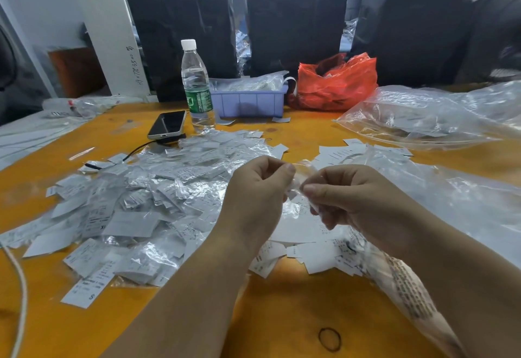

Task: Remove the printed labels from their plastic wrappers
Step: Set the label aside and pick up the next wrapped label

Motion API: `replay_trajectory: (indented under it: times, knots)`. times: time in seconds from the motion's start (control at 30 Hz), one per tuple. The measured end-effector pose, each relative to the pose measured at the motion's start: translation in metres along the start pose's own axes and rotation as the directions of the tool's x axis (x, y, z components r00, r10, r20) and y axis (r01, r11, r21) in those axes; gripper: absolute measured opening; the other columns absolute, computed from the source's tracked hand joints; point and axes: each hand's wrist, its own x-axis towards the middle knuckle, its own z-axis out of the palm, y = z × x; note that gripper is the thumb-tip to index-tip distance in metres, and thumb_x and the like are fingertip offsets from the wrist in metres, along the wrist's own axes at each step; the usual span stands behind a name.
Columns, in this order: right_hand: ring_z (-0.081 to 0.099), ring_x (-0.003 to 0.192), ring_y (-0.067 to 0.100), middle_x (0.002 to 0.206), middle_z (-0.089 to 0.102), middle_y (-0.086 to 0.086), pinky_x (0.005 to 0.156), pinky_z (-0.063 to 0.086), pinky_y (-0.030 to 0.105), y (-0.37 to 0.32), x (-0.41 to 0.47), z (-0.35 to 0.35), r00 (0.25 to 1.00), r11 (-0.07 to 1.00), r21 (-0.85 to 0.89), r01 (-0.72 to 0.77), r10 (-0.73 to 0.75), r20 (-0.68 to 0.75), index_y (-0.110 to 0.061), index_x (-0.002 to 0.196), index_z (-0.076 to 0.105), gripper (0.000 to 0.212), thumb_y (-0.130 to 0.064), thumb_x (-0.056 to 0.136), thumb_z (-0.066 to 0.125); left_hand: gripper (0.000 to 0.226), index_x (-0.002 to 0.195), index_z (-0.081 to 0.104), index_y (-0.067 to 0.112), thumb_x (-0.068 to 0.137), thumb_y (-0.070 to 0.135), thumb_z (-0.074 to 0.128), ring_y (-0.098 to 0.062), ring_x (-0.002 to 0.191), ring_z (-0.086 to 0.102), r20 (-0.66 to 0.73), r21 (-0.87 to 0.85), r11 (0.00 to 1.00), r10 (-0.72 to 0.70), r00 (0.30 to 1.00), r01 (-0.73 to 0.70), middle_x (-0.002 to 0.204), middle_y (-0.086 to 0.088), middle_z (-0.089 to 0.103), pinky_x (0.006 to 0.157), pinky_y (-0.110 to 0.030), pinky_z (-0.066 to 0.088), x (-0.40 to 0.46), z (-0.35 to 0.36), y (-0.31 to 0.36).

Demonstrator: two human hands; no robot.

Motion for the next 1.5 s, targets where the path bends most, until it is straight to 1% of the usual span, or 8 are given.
replay_trajectory:
  times: [0.27, 0.47, 0.67, 0.83, 1.03, 1.23, 1.4, 1.5]
  knots:
    - [0.042, 0.047, 0.011, 0.052, 0.049, -0.001, 0.050, 0.040, 0.024, -0.002, 0.003, 0.000, 0.976, 0.997, 0.078, 0.009, 0.008, -0.216, -0.013, 0.060, 0.059, 0.031, -0.039, 0.060, 0.076, 0.037, 0.086, 0.069, 0.022, 0.085, 0.058, 0.059, 0.005, 0.058, 0.054, 0.157, 0.108, 0.994, -0.047, 0.986, 0.030, 0.066, 0.012, 0.062, 0.056, -0.014, 0.044, -0.007, 0.004, 0.005]
    - [0.046, 0.050, 0.012, 0.056, 0.052, 0.000, 0.050, 0.043, 0.022, 0.001, 0.003, 0.005, 0.969, 0.992, 0.126, 0.004, 0.028, -0.246, -0.019, 0.057, 0.062, 0.024, -0.038, 0.064, 0.075, 0.020, 0.077, 0.067, 0.023, 0.093, 0.034, 0.062, -0.002, 0.063, 0.056, 0.241, 0.107, 0.993, 0.017, 0.970, -0.044, 0.074, 0.000, 0.066, 0.056, -0.016, 0.043, -0.009, 0.010, 0.002]
    - [0.052, 0.052, 0.011, 0.060, 0.058, -0.001, 0.050, 0.045, 0.024, 0.000, 0.004, -0.002, 0.972, 0.980, 0.193, -0.045, 0.087, -0.216, -0.019, 0.061, 0.071, 0.025, -0.007, 0.083, 0.069, 0.016, 0.079, 0.068, 0.020, 0.092, 0.017, 0.059, 0.000, 0.056, 0.054, 0.096, 0.035, 0.999, -0.005, 0.995, 0.001, 0.059, 0.015, 0.060, 0.050, -0.010, 0.040, -0.003, 0.003, -0.001]
    - [0.056, 0.058, 0.012, 0.068, 0.062, 0.003, 0.055, 0.048, 0.026, -0.003, -0.001, 0.001, 0.991, 0.987, 0.090, -0.133, 0.134, -0.001, -0.013, 0.075, 0.074, 0.007, -0.007, 0.079, 0.075, 0.020, 0.078, 0.066, 0.013, 0.094, 0.023, 0.058, -0.006, 0.056, 0.049, 0.037, 0.028, 1.000, -0.008, 0.999, 0.007, 0.063, 0.005, 0.058, 0.049, -0.015, 0.040, -0.001, 0.000, 0.001]
    - [0.067, 0.083, 0.018, 0.090, 0.072, 0.006, 0.069, 0.053, 0.036, -0.007, 0.002, -0.003, 0.989, 0.978, 0.169, -0.123, 0.135, -0.061, -0.013, 0.109, 0.067, 0.059, -0.028, 0.053, 0.081, 0.021, 0.078, 0.061, 0.006, 0.092, 0.020, 0.056, -0.010, 0.051, 0.038, 0.186, 0.172, 0.984, 0.025, 0.982, -0.057, 0.060, -0.001, 0.046, 0.053, -0.031, 0.033, -0.001, -0.002, 0.004]
    - [0.057, 0.057, 0.016, 0.074, 0.066, 0.011, 0.055, 0.050, 0.025, -0.005, -0.001, -0.004, 0.995, 0.992, 0.083, -0.092, 0.094, -0.017, -0.004, 0.097, 0.071, 0.029, -0.002, 0.069, 0.076, 0.029, 0.080, 0.063, 0.005, 0.094, 0.030, 0.059, -0.012, 0.055, 0.041, 0.169, 0.132, 0.991, -0.002, 0.986, -0.021, 0.066, -0.006, 0.050, 0.059, -0.034, 0.035, 0.000, -0.002, 0.005]
    - [0.055, 0.056, 0.015, 0.081, 0.062, 0.015, 0.054, 0.050, 0.024, -0.004, 0.000, -0.005, 0.988, 0.994, 0.086, -0.074, 0.085, -0.125, -0.008, 0.095, 0.073, 0.034, -0.017, 0.063, 0.075, 0.019, 0.089, 0.069, 0.006, 0.090, 0.024, 0.064, 0.000, 0.053, 0.050, 0.237, 0.082, 0.994, -0.086, 0.968, 0.069, 0.061, 0.008, 0.060, 0.052, -0.012, 0.040, 0.001, -0.002, 0.003]
    - [0.055, 0.058, 0.012, 0.076, 0.063, 0.008, 0.056, 0.050, 0.025, -0.005, -0.001, -0.004, 0.992, 0.993, 0.063, -0.100, 0.105, -0.074, -0.011, 0.091, 0.076, 0.033, -0.022, 0.060, 0.076, 0.011, 0.084, 0.069, 0.008, 0.090, 0.017, 0.064, -0.001, 0.053, 0.050, 0.194, 0.074, 0.996, -0.062, 0.979, 0.049, 0.062, 0.007, 0.059, 0.053, -0.014, 0.041, 0.003, -0.004, 0.002]
